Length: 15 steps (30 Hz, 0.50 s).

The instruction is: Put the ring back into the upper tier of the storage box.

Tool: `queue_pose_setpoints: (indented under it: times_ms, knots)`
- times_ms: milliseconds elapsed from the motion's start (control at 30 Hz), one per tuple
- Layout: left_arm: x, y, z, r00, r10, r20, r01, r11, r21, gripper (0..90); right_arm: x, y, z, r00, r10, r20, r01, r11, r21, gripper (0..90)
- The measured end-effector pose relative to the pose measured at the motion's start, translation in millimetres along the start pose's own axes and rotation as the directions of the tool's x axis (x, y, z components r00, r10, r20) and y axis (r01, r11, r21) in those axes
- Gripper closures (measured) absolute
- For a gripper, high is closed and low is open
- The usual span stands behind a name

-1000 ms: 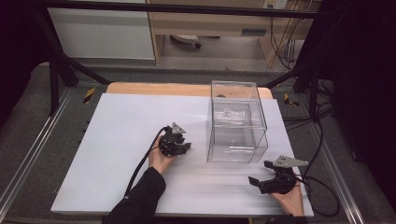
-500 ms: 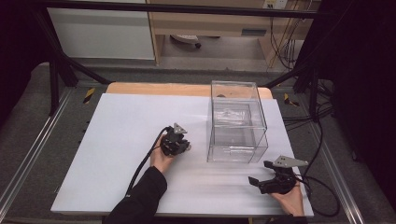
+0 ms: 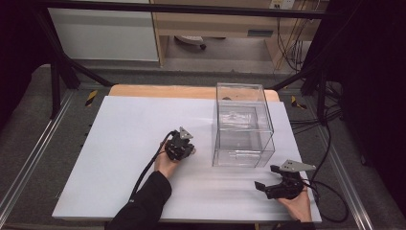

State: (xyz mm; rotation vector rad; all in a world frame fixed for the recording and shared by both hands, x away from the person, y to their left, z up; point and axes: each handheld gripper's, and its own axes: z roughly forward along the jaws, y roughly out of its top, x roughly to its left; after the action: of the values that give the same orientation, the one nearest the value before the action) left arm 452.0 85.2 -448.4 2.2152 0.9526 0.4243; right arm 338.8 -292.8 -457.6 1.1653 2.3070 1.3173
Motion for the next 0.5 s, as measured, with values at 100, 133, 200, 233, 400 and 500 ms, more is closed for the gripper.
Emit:
queue_pose_setpoints:
  times_ms: [100,133,200,233,400,500]
  knots:
    - [-0.7,-0.6,0.1,1.0,-0.008,-0.001,0.008,1.0,-0.005,86.2,0.1,0.0,-0.4,1.0,0.003,-0.001,-0.003,1.0,0.0,0.3]
    - [-0.5,-0.8,0.0,0.9999,-0.014,0.0,0.014,0.9999,-0.007,86.2,0.1,0.0,-0.4,1.0,0.003,-0.001,-0.003,1.0,0.0,0.3]
    - [1.0,-1.4,-0.5,0.9994,-0.032,0.015,0.032,0.9994,-0.012,86.3,0.1,0.0,-0.4,1.0,0.003,-0.002,-0.003,1.0,0.001,0.3]
    - [1.3,-1.7,-1.0,0.9992,-0.037,0.018,0.037,0.9992,-0.015,86.3,0.0,0.0,-0.4,1.0,0.002,-0.002,-0.002,1.0,0.002,0.3]
    - [0.7,-0.5,-5.9,0.9985,-0.046,0.027,0.048,0.9979,-0.045,86.4,0.0,0.0,-0.4,1.0,0.003,-0.001,-0.003,1.0,0.001,0.3]
    - [0.5,1.0,-10.7,0.9983,-0.05,0.03,0.052,0.9962,-0.07,86.4,0.1,0.0,-0.2,1.0,0.003,-0.001,-0.003,1.0,0.002,0.3]
